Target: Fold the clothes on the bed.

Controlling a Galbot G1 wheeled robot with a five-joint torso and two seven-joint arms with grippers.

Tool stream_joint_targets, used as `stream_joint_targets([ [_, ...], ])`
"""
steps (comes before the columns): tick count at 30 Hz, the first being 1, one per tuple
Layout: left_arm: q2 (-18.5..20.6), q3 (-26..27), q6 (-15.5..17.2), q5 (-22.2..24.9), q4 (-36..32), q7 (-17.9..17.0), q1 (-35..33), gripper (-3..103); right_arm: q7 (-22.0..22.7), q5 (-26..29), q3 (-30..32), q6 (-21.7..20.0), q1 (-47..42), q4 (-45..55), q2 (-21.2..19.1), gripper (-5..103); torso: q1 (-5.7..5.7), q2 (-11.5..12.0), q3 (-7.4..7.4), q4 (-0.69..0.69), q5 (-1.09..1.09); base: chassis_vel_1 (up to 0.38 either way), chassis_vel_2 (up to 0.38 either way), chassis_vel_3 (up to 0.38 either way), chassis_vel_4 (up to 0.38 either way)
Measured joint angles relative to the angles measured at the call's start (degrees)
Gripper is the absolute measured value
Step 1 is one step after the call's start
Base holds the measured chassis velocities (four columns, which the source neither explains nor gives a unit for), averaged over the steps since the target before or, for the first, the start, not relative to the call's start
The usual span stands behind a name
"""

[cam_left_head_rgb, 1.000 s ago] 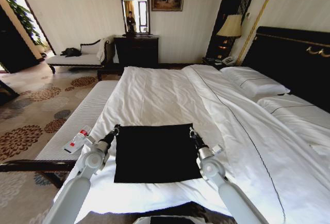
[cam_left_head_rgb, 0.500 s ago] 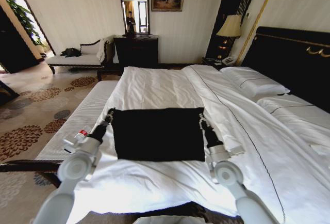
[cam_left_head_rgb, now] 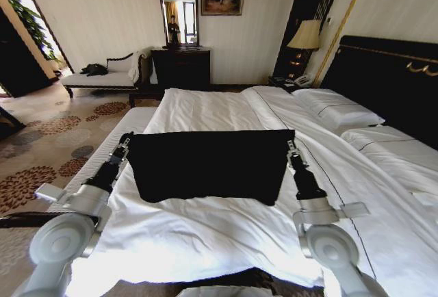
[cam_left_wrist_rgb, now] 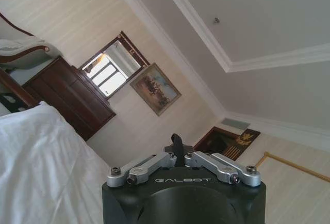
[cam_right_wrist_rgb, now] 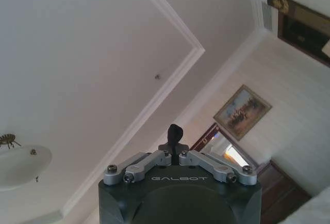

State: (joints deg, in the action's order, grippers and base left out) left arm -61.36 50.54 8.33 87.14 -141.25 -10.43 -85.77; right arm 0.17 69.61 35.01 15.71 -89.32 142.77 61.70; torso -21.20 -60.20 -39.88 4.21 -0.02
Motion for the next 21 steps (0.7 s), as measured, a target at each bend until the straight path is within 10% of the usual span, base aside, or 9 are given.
stream_joint_targets([
  [4, -0.87, 0.44, 0.00, 0.03, -1.90, -0.50, -1.67, 1, 2.89, -1.11, 1.34, -1.13, -1.44, 0.91, 0.18, 1, 0.01, 0.00, 0.00, 0.00, 0.03, 0.000, 0.000, 0.000, 0.000],
  [7, -1.81, -0.25, 3.81, -3.03, -2.28, -5.35, -3.50, 1, 20.57, -2.49, 0.74, -11.62, -0.22, 1.07, -0.76, 1, 0.01, 0.00, 0.00, -0.02, 0.02, 0.000, 0.000, 0.000, 0.000],
  [11, -0.27, -4.70, 7.40, -8.60, 4.29, -8.17, -0.23, 1, 27.94, -2.30, -3.57, -17.29, 4.13, -0.95, -2.46, 1, 0.01, 0.00, -0.01, -0.02, -0.04, 0.000, 0.000, 0.000, 0.000],
  [21, 1.99, -23.54, 6.02, -14.60, 38.13, -6.48, 22.32, 1, 25.64, 1.18, -18.40, -19.37, 27.53, -33.15, -3.81, 1, -0.02, 0.02, -0.03, 0.00, 0.03, 0.000, 0.000, 0.000, 0.000],
])
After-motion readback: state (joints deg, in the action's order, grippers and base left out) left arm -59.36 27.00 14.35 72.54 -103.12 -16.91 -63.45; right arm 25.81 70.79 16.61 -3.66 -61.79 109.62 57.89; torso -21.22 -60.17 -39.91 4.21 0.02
